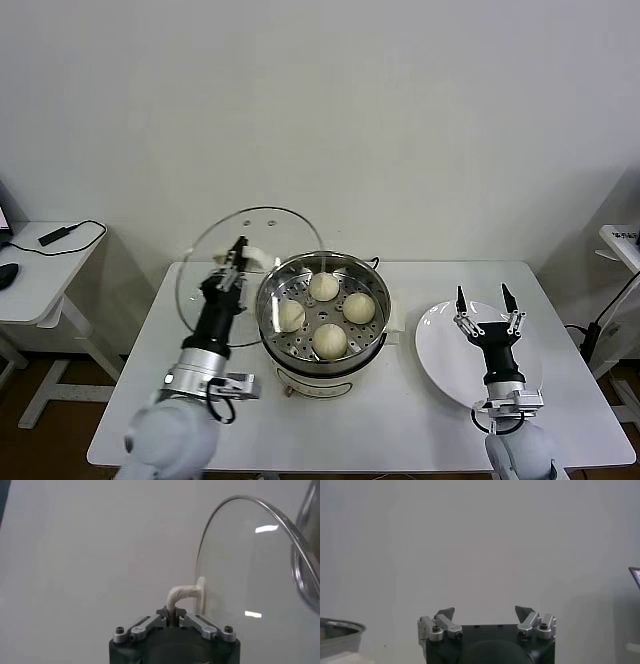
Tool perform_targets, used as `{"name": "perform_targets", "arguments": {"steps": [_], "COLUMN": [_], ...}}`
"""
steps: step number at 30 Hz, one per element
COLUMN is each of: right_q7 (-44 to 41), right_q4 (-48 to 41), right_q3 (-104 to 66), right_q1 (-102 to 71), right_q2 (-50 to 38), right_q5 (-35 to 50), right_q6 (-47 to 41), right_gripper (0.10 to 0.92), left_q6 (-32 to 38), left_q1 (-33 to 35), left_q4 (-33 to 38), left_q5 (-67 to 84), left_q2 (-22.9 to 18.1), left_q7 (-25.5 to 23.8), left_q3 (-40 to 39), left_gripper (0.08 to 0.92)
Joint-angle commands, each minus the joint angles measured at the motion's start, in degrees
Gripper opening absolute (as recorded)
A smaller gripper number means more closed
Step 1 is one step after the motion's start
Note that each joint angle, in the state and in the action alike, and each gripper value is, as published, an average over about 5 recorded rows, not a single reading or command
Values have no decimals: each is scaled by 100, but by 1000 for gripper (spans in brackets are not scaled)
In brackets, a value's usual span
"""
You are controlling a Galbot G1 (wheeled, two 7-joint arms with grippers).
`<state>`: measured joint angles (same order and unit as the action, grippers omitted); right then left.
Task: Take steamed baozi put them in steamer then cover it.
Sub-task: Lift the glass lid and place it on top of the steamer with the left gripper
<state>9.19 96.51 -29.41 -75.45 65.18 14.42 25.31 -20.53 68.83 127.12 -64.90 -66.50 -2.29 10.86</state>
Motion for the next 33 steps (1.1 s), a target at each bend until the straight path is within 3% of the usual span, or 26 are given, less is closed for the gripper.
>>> {"name": "perform_targets", "arguments": {"steps": [1,10,20,33], "right_q7": [5,-65,-118,-146], "right_q4": [-63,-123,-158,-177], "right_q3": [8,-20,-106,-189], "right_q1": [42,48,32,14], "right_q2": [-36,-138,-164,-116], "right_q5": [-59,21,105,102], "right_q6": [-617,-922,-1038,-972], "right_gripper": [823,823,823,823], "left_q6": [-1051,-1158,-1024,-850], "left_q1": [-692,-1009,-1036,-1104], "left_q4": [-133,-984,-1574,-1969], "left_q5": [-421,-1111,-1883,-2043], "left_q2": [-562,-1024,-1485,-1520], "left_q7": [-695,-942,-935,-896], "left_q3": [-1912,-2303,-2171,-2016], "left_gripper": [188,188,188,188]}}
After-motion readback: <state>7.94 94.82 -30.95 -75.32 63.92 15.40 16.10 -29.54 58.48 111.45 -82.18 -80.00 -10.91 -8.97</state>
